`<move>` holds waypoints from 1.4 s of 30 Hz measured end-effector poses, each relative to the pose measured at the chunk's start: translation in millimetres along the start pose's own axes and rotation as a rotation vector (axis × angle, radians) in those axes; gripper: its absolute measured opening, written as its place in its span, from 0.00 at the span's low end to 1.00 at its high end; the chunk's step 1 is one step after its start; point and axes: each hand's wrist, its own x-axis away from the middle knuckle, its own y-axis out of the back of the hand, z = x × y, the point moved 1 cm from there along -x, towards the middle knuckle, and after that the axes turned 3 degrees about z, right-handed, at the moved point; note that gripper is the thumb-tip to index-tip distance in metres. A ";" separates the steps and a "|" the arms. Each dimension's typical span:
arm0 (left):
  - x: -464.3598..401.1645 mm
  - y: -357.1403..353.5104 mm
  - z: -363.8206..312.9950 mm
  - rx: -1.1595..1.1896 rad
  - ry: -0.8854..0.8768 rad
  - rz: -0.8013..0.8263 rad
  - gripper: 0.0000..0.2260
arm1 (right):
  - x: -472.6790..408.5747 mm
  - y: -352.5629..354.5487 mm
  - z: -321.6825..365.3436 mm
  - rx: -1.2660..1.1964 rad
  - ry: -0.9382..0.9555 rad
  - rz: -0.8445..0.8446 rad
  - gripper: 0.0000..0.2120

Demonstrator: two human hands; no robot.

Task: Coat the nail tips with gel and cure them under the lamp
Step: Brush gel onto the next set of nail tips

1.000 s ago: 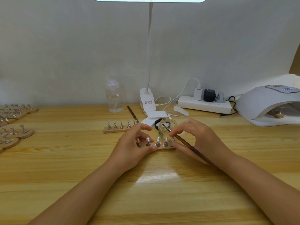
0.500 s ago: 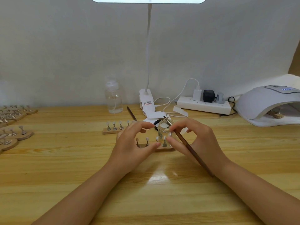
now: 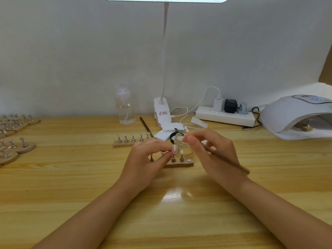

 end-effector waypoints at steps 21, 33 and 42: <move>-1.0 3.5 -2.0 0.019 0.106 -0.037 0.10 | -69.2 -4.3 -25.4 0.447 -0.302 0.306 0.17; -1.1 3.7 -3.7 0.005 0.128 -0.033 0.09 | -76.5 22.2 -27.4 0.231 -0.378 0.015 0.16; -2.1 3.2 -5.4 0.008 0.125 -0.028 0.05 | -73.5 38.9 -33.5 0.188 -0.398 -0.012 0.17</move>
